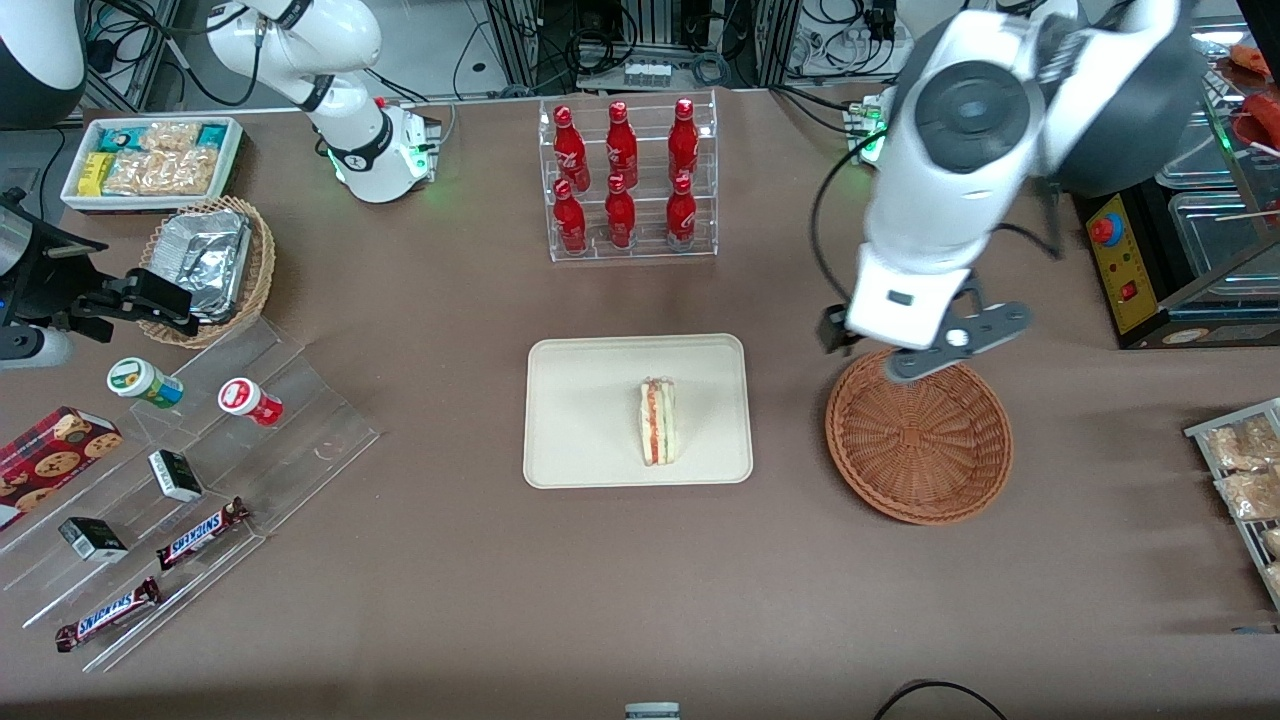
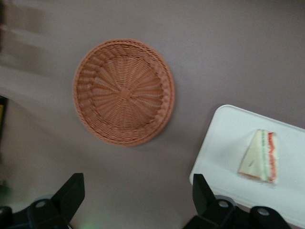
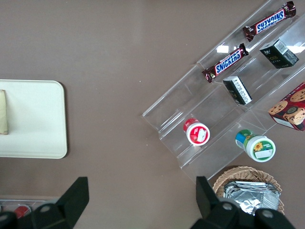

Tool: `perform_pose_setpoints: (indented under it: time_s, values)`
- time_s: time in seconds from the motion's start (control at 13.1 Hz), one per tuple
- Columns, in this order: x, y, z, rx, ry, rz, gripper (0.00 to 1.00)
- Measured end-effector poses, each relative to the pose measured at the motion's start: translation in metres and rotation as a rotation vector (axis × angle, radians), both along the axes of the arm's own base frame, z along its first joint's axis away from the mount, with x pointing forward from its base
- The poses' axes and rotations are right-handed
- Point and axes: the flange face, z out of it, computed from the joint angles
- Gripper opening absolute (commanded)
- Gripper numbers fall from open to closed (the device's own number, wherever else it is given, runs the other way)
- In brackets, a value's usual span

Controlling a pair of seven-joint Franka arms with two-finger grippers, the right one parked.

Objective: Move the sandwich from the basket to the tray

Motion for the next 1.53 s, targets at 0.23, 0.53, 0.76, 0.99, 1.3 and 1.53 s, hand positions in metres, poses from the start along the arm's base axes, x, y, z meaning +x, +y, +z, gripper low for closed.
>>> perform_pose_setpoints:
  time_s: [0.23,0.53,0.76,0.99,1.3,1.53]
  values:
    - [-0.007,0.073,0.021,-0.014,0.038,-0.120,1.00]
    - [-0.028,0.165,0.038,-0.114,0.073,-0.248,1.00]
    - [-0.041,0.218,0.033,-0.168,0.100,-0.336,1.00]
    - [-0.046,0.241,0.031,-0.180,0.109,-0.374,1.00]
    - [-0.047,0.261,0.031,-0.196,0.101,-0.370,1.00]
    - [-0.044,0.261,0.032,-0.201,0.077,-0.371,1.00]
